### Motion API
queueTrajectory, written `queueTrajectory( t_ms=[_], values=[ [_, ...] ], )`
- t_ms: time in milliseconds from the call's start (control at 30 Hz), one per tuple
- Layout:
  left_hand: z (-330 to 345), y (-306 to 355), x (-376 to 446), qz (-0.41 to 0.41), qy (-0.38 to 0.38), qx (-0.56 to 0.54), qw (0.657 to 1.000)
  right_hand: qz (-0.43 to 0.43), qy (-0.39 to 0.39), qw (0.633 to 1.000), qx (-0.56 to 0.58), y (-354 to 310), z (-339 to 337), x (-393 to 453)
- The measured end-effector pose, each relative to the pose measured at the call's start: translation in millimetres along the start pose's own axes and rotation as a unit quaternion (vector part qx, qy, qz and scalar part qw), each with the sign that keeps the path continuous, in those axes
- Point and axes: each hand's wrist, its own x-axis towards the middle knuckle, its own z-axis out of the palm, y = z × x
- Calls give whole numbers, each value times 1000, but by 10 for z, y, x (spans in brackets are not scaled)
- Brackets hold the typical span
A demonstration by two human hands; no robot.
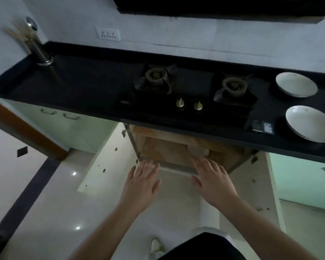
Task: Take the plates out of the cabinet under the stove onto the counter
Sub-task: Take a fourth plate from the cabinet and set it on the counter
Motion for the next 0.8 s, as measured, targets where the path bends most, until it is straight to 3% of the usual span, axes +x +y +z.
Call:
queueTrajectory(
  t_ms=[267, 600, 800],
  values=[
    [189, 52, 952, 80, -7, 13, 997, 62, -23, 997, 39, 365, 276, 389],
    [1049, 68, 2066, 74, -42, 16, 996, 53, -26, 998, 25, 766, 1002, 1295],
    [1740, -205, 2668, 39, 9, 30, 999, 31, 4, 1000, 1, 866, 1727, 1991]
  ],
)
